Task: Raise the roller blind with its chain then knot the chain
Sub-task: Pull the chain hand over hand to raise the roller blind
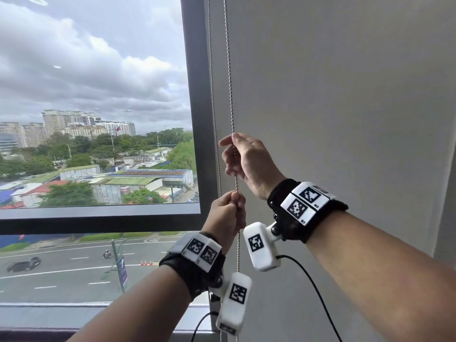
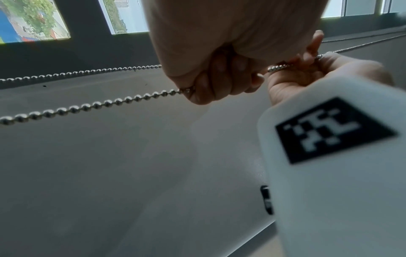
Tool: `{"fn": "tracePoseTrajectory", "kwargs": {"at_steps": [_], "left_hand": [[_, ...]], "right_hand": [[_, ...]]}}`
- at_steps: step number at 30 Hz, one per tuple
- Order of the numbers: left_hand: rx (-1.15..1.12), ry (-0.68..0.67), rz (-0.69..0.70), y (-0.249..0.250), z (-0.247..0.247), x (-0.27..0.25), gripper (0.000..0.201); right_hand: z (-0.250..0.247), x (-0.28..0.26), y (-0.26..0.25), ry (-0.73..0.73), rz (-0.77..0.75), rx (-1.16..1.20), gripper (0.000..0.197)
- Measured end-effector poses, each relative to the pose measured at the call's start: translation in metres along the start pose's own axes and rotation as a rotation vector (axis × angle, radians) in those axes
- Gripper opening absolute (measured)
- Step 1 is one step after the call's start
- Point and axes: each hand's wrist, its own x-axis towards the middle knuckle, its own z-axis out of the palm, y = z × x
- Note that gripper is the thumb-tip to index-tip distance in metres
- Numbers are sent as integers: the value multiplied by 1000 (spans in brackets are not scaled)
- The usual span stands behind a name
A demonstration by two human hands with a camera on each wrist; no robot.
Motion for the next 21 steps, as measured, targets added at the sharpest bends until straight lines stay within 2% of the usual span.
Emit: {"fn": "tracePoseTrajectory", "kwargs": {"at_steps": [12,17,21], "left_hand": [[-3,-158,-59,-7,-11,-9,39],[-87,-139,22,18,-13,5,35],[-84,-170,43,53,-3,15,41]], "right_hand": [[6,-24,24,119,-1,25,35],[-3,-40,59,164,-25,-25,35],[-9,-62,73,155,63,34,35]]}}
